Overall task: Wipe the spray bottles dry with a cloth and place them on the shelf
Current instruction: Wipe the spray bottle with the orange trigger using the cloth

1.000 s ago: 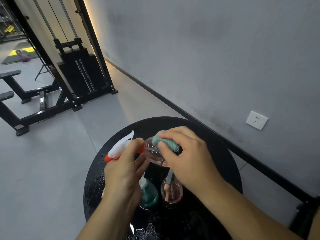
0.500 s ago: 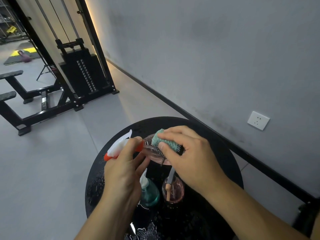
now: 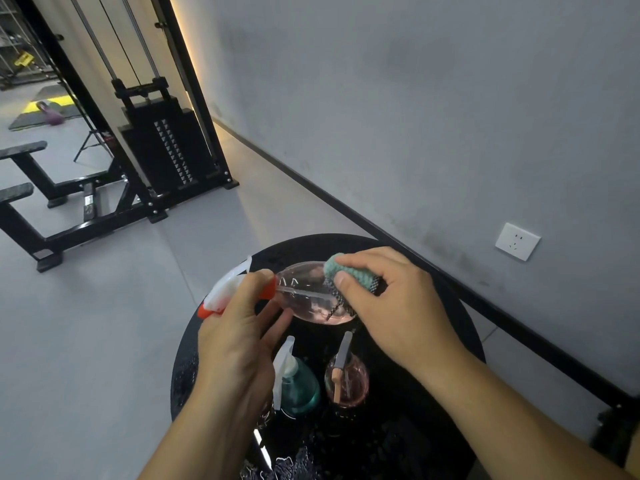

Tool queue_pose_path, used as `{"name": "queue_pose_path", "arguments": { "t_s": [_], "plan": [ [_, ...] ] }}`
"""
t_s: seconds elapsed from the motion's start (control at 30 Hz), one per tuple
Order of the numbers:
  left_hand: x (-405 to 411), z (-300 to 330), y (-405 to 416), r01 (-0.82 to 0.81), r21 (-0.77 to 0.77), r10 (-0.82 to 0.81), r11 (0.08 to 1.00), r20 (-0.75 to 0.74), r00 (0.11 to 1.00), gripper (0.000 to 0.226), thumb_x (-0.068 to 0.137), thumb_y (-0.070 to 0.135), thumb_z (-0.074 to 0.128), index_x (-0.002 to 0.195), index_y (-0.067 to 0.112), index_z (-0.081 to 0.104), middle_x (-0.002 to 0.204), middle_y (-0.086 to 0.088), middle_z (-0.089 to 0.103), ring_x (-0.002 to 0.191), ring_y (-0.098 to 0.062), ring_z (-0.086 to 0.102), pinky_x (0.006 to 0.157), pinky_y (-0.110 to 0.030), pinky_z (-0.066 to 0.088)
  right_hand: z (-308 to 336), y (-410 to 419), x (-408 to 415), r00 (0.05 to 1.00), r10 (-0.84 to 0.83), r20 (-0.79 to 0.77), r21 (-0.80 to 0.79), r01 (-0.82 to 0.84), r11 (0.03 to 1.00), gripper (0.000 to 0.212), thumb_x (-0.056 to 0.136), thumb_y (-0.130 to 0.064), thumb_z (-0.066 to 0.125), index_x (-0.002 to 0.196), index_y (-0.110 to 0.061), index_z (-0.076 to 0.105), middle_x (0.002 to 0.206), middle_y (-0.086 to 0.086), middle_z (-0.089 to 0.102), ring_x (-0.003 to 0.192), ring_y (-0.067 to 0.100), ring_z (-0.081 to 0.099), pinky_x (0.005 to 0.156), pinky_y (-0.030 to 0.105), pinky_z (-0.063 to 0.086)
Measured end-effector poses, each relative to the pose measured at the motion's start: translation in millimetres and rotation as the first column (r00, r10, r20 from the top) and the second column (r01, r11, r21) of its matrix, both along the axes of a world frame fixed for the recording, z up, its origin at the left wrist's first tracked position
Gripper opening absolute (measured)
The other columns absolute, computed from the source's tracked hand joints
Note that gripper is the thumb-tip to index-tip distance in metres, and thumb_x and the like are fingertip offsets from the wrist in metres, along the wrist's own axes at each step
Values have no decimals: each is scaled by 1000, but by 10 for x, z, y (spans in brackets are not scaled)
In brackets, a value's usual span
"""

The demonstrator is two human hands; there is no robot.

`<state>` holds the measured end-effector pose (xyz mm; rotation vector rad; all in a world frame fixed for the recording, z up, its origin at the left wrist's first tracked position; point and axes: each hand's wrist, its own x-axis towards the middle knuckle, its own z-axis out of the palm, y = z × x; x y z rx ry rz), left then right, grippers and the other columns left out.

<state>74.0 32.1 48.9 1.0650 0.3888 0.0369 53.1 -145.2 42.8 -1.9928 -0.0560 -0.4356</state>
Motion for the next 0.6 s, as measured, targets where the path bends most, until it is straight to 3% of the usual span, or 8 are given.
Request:
{"name": "queue_pose_path", "arguments": {
  "t_s": [0.1, 0.27, 0.43, 0.6],
  "plan": [
    [0, 15, 0, 15, 10, -15, 1000, 18, 1000, 13, 92, 8, 75, 86, 16, 67, 79, -3, 75, 76, -20, 78, 90, -45, 65, -23, -37, 15, 999, -48, 1, 9, 48, 999, 24, 97, -22, 70, 119, -29, 75, 112, -24, 64, 104, -14, 58, 71, 2, 50],
    [-52, -19, -57, 38, 26, -38, 999, -8, 999, 11, 91, 8, 76, 83, 13, 70, 81, -7, 77, 78, -24, 80, 87, -44, 64, -6, 52, -52, 996, 89, -15, -32, -89, 996, 26, 97, -24, 70, 122, -31, 74, 118, -23, 62, 111, -9, 57, 78, 7, 53],
    [0, 23, 16, 31, -1, -31, 1000, 16, 999, 12, 92, 7, 74, 87, 15, 66, 82, -6, 74, 75, -20, 77, 90, -45, 65, -16, -93, 26, 999, -47, -23, 38, 48, 998, 20, 96, -25, 72, 112, -33, 78, 108, -24, 67, 102, -11, 62, 75, 4, 49],
    [-27, -20, -18, 45, 7, -45, 999, 13, 999, 12, 94, 9, 72, 85, 15, 66, 79, -4, 74, 78, -21, 78, 88, -43, 66, -48, -45, 6, 1000, 11, 5, 95, -12, 995, 22, 94, -24, 73, 113, -33, 78, 114, -23, 67, 110, -6, 62, 84, 9, 51]
  ]
}}
